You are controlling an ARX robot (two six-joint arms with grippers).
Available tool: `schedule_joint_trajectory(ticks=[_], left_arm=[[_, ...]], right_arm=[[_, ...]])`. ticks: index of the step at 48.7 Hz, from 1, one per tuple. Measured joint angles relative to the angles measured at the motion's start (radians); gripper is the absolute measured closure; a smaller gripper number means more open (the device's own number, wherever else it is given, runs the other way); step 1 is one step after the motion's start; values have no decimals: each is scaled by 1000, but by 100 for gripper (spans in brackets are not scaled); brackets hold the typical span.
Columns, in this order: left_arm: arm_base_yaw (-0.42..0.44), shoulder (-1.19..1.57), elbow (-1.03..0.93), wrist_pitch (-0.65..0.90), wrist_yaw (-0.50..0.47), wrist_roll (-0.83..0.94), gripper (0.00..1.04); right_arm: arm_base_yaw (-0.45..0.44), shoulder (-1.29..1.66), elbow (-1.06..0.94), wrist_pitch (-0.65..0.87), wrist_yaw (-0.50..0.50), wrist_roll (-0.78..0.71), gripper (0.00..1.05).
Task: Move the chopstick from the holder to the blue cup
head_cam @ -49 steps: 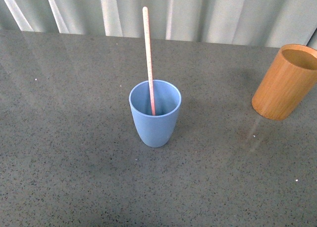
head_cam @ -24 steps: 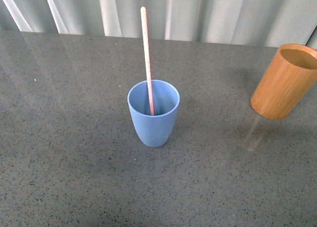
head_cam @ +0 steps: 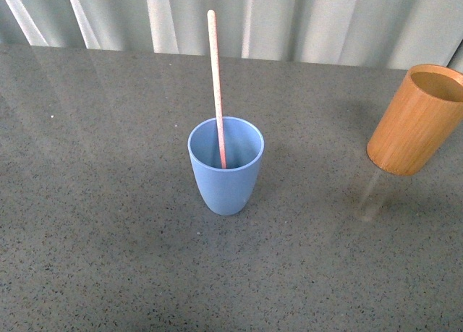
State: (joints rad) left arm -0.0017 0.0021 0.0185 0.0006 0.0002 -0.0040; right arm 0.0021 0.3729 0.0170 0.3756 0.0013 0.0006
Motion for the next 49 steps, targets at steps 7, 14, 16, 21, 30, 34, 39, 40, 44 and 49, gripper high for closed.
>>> schedule_joint_trajectory(ticks=[7,14,16,21,30,34,39,40,44,49], left_arm=[[0,0,0,0,0,0,7],[0,0,0,0,0,0,7],[0,0,0,0,0,0,7],[0,0,0,0,0,0,7],[0,0,0,0,0,0,7],[0,0,0,0,0,0,7],[0,0,0,0,0,0,7],[0,0,0,0,0,0,7],[0,-1,0,0,0,0,7],[0,0,0,0,0,0,7]], right_arm=[[0,-45,0,-46,0,0,104],[0,-103,0,-100,0,0,104],[0,-119,0,-117,0,0,104],[0,-144,0,-143,0,0,104],[0,-190,0,-188,0,0,104],[0,-270,1,-293,0,0,104],[0,-367,0,-369,0,0,104],[0,-368,0,-370,0,0,104],[0,-369,0,-373,0,0,104],[0,-369,0,-373,0,0,104]])
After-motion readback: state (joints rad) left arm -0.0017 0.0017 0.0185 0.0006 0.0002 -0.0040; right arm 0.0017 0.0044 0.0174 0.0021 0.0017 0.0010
